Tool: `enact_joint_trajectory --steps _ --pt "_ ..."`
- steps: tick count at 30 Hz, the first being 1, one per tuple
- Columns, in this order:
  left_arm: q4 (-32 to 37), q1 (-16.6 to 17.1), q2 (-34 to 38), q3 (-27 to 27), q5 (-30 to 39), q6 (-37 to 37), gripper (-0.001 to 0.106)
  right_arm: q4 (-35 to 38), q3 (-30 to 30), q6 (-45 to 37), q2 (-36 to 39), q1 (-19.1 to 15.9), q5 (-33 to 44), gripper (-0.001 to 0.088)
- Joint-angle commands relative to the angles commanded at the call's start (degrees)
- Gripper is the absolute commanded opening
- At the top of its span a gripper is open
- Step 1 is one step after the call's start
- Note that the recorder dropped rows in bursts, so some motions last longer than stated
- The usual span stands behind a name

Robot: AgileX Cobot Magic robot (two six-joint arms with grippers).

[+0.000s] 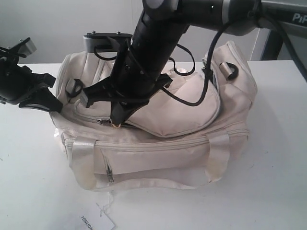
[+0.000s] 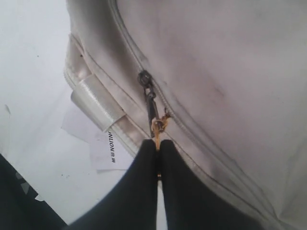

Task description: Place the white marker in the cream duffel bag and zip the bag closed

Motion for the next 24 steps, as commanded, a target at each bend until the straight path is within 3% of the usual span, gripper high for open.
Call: enact_joint_trajectory --steps 13,24 --pt "-0.13 0.0 0.0 0.0 0.37 -0.24 0.0 -5.09 5.43 0.3 -5.4 -0.15 0.03 0.0" --pt "-0.13 0.0 0.0 0.0 0.72 -0.36 0.0 -5.09 11.77 1.39 -11.07 -5.63 -1.96 0.0"
